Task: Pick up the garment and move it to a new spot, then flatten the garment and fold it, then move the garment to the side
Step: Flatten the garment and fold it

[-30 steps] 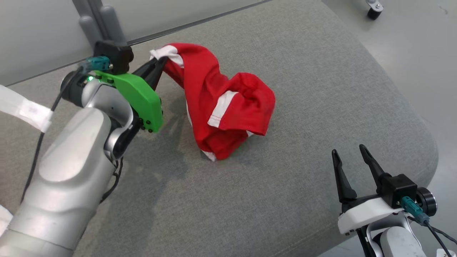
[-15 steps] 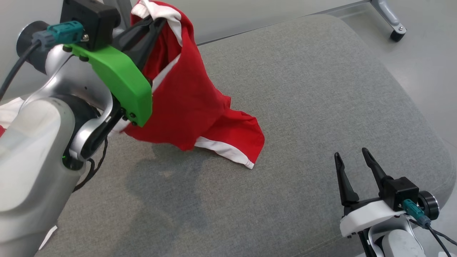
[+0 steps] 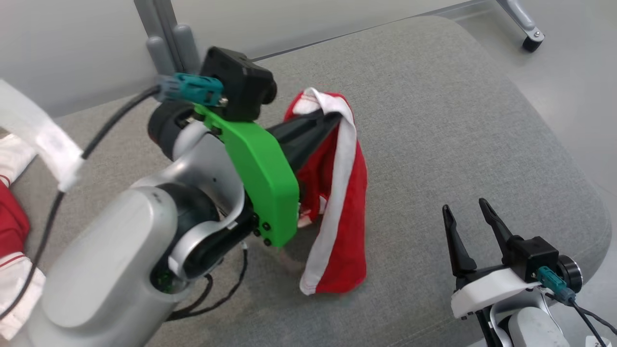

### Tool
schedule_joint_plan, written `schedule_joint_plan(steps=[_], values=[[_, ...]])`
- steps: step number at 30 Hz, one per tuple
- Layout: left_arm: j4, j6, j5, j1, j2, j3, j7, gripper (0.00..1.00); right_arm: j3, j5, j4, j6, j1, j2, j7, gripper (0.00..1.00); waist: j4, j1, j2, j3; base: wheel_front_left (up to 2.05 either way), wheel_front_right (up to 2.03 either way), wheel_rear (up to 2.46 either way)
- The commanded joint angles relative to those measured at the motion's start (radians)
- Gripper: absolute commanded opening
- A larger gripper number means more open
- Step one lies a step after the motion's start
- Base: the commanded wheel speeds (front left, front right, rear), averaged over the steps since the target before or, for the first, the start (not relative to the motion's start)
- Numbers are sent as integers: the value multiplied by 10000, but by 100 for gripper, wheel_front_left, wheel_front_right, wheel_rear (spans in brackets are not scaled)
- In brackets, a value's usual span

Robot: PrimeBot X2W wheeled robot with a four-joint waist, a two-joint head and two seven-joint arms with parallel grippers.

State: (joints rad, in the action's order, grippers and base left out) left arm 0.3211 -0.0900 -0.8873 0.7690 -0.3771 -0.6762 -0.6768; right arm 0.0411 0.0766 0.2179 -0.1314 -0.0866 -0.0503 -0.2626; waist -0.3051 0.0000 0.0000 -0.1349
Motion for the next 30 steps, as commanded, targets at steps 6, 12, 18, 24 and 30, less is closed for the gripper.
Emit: schedule_joint_plan(steps=[6,12,18,24,30], values=[[-1359,-54,382,-334,721,-491,705,0,336,391,25,14,-290,-9,-34,100,-526,0,0,-308,0,0,0],[-3292,-92,1120,-103,1105,-415,1956,0,435,636,3,14,-370,-6,-32,100,-918,0,0,-573,0,0,0],[-6022,-212,1620,199,923,31,3161,0,512,815,8,14,-409,-5,-34,100,-1322,0,0,-781,0,0,0],[-8311,139,1630,130,906,340,4396,0,533,918,3,14,-484,-5,-34,100,-1433,0,0,-948,0,0,0],[-9332,627,1605,49,1676,186,5642,71,590,753,36,14,-565,-4,-32,100,-1112,0,0,-1034,0,0,0]])
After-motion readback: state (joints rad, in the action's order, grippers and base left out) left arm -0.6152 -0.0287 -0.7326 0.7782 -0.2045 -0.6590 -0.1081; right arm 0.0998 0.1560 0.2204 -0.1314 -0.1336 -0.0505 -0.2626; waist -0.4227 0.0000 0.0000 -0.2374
